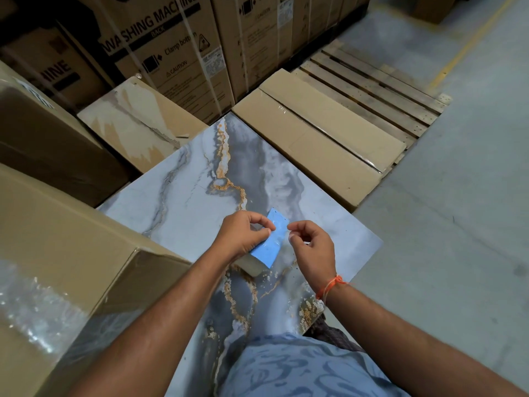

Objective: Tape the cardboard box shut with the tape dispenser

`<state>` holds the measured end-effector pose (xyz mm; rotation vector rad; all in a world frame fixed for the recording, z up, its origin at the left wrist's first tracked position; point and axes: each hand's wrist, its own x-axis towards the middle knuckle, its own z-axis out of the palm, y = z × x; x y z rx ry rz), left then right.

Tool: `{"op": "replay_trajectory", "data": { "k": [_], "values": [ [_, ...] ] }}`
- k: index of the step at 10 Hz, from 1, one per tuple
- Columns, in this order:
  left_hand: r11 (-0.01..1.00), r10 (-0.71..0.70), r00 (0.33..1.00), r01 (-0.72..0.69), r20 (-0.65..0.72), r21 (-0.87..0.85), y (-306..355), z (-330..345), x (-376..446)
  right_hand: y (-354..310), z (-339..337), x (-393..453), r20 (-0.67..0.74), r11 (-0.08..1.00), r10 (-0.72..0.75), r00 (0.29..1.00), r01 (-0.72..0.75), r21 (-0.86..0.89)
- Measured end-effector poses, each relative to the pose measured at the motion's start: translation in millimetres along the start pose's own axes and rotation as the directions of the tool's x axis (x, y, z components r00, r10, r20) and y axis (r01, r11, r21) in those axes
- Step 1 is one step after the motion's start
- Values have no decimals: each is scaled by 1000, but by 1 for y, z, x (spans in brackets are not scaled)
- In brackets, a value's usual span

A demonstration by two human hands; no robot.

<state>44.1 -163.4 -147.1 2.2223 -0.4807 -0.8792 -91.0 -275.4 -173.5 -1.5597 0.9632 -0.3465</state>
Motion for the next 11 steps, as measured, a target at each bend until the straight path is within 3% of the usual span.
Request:
{"op": "replay_trajectory", "data": {
  "k": [3, 6, 8, 10, 11],
  "values": [
    [852, 338, 934, -251, -116, 459, -22, 27, -21, 10, -4, -1, 55, 1000, 2, 998, -2, 5],
    [629, 329, 944, -227, 10, 744, -29, 56, -32, 19, -18, -4, 43, 999, 44, 998, -44, 11],
    [582, 362, 932, -242, 20, 776, -30, 54, -48, 21, -28, -12, 62, 999, -1, 998, 3, -34],
    [666, 371, 915, -143, -159, 732, -30, 46, -93, 15, -39, -16, 162, 982, -123, 979, 144, -126],
    [714, 413, 820, -22, -395, 700, -31, 44, -118, 6, -49, -17, 275, 900, -270, 923, 343, -268]
  ]
}}
